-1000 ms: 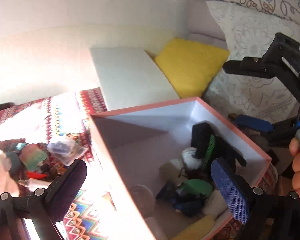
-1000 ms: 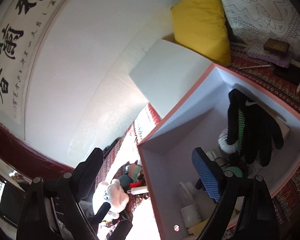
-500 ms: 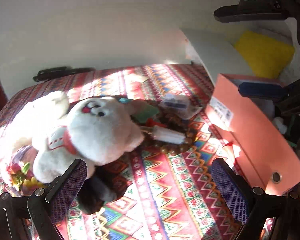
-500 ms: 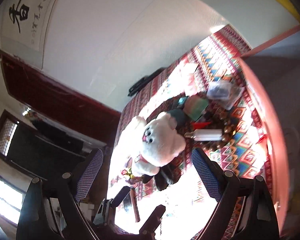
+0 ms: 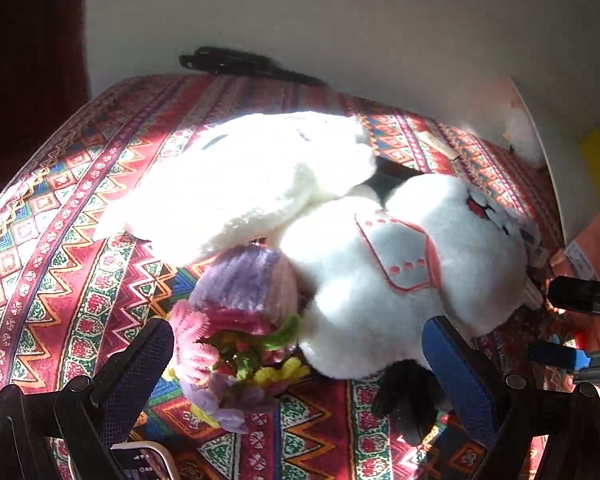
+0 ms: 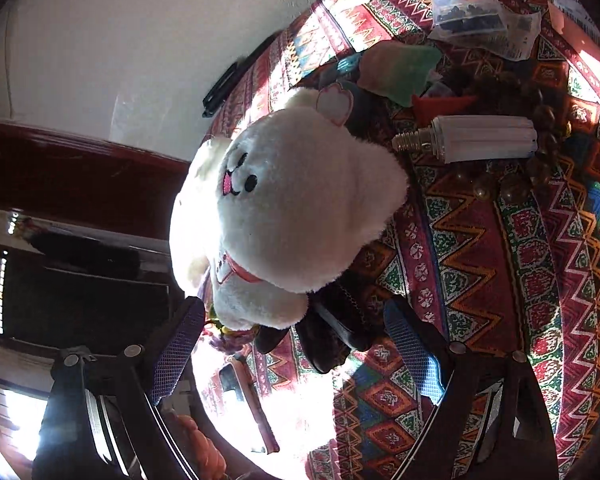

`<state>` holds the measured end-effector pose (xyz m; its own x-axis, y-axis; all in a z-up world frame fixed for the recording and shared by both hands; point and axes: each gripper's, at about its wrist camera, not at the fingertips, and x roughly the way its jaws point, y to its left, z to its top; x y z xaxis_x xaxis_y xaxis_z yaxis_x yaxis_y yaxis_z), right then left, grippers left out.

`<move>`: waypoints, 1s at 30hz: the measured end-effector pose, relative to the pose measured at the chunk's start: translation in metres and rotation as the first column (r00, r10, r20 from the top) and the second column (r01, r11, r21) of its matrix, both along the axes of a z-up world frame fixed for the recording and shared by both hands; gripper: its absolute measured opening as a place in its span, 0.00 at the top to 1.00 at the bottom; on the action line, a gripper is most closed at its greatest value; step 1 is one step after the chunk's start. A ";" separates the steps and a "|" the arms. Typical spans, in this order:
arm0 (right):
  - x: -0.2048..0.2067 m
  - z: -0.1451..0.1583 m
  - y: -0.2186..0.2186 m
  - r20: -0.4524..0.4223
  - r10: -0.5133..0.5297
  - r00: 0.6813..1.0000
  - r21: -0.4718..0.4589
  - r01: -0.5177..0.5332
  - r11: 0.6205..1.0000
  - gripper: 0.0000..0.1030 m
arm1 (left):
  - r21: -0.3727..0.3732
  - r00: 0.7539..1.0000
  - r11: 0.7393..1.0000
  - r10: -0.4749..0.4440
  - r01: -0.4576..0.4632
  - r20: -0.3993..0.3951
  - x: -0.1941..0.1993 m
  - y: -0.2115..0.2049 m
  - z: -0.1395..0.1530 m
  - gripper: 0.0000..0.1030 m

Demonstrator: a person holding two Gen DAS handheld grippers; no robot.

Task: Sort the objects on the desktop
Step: 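Grasp the purple knitted hat with the left tool while the right tool grasps another black glove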

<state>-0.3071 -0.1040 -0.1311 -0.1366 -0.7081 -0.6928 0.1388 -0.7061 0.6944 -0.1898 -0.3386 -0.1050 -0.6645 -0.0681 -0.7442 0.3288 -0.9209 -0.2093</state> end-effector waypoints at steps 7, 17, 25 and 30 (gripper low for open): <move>0.037 0.005 -0.066 -0.215 0.514 0.830 0.425 -0.394 0.815 0.20 | 0.116 0.993 0.991 -0.082 0.072 0.085 -0.029 -0.024 -0.035 0.01; 0.059 -0.045 -0.116 -0.306 0.667 0.679 0.603 -0.403 0.688 0.52 | 0.269 0.989 0.960 -0.111 0.081 0.099 -0.026 -0.059 -0.052 0.01; 0.038 -0.021 -0.058 -0.236 0.552 0.800 0.452 -0.412 0.791 0.80 | 0.164 0.978 0.980 -0.141 0.116 0.151 -0.033 -0.053 -0.059 0.01; 0.030 -0.017 -0.024 -0.224 0.522 0.823 0.420 -0.402 0.814 0.80 | 0.034 0.971 0.984 -0.180 0.177 0.156 -0.040 -0.031 -0.055 0.15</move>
